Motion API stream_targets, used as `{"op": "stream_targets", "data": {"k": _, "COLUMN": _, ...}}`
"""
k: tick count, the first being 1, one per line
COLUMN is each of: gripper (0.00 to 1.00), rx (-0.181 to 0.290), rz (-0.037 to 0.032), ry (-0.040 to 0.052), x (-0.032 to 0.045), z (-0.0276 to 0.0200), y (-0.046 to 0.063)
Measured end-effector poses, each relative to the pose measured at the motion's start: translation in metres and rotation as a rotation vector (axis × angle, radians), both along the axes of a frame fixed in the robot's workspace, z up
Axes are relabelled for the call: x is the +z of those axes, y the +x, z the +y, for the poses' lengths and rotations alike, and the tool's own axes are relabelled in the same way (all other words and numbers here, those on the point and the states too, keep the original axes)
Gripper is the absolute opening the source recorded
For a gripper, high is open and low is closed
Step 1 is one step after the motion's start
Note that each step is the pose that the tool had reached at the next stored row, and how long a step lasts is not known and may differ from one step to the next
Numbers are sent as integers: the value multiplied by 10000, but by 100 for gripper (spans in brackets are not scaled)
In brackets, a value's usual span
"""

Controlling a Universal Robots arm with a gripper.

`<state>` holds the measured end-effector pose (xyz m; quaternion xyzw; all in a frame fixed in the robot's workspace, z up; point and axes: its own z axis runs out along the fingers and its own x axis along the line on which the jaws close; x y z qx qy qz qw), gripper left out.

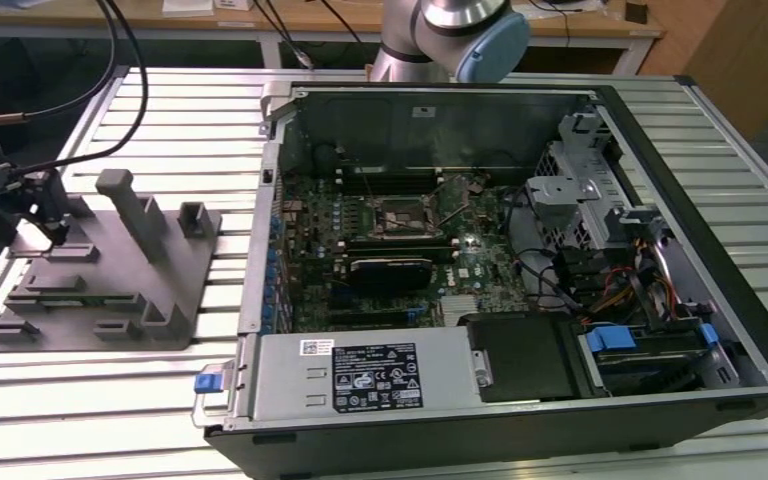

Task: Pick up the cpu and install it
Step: 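Pick up the cpu and move it towards the insertion slot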

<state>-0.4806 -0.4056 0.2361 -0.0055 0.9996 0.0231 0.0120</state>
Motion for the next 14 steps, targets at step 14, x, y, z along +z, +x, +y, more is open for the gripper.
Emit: {"op": "stream_targets", "data": {"k": 14, "gripper": 55, "rx": 0, "rz": 1, "ry": -1, "x": 48, "z": 0, "y": 0}}
